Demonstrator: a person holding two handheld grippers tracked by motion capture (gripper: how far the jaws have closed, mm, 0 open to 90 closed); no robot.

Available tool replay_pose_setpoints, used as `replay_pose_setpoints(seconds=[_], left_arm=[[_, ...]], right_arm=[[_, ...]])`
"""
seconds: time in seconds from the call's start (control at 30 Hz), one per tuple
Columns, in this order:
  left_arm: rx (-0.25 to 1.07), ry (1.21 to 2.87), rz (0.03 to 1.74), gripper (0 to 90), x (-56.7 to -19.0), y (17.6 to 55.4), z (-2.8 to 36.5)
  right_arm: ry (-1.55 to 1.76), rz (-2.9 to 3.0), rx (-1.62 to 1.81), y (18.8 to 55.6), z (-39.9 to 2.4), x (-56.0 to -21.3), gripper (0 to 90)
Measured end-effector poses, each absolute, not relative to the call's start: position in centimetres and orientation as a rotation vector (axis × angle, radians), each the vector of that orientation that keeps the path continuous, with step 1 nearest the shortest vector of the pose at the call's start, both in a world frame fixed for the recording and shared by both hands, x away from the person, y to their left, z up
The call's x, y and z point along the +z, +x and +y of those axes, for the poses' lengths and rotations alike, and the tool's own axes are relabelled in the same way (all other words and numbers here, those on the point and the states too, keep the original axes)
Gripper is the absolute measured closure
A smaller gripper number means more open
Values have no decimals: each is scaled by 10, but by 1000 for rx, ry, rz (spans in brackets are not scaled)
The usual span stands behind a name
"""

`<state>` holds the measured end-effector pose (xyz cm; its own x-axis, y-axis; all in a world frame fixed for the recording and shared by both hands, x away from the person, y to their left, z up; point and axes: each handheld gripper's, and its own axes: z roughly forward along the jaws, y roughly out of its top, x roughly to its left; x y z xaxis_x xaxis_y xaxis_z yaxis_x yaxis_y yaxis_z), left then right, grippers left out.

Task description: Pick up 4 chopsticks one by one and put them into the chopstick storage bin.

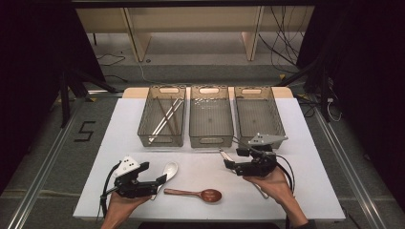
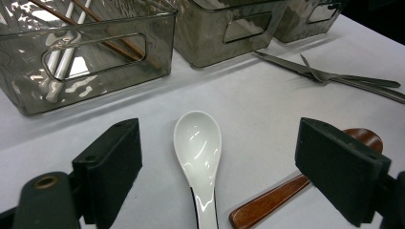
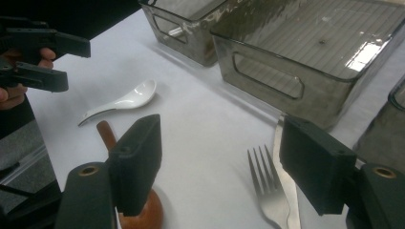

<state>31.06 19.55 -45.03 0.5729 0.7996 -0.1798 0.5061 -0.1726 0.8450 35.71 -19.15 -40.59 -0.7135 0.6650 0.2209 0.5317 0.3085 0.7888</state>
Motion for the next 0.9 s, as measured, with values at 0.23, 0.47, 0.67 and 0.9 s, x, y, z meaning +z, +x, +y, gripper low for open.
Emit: replay_pose_setpoints(seconds=[0.23,0.47,0.67,0.9], left_arm=[[365,1849,1077,158,-451,313,194],[355,1865,1112,158,-452,317,195],[345,1878,1137,158,-454,317,196],[329,1899,1157,158,-456,318,196]], right_arm=[[1122,2365,1413,345,-203,-412,313],[1145,2321,1440,333,-217,-419,306],[1169,2292,1458,326,-226,-425,304],[1183,2257,1479,320,-235,-429,290]])
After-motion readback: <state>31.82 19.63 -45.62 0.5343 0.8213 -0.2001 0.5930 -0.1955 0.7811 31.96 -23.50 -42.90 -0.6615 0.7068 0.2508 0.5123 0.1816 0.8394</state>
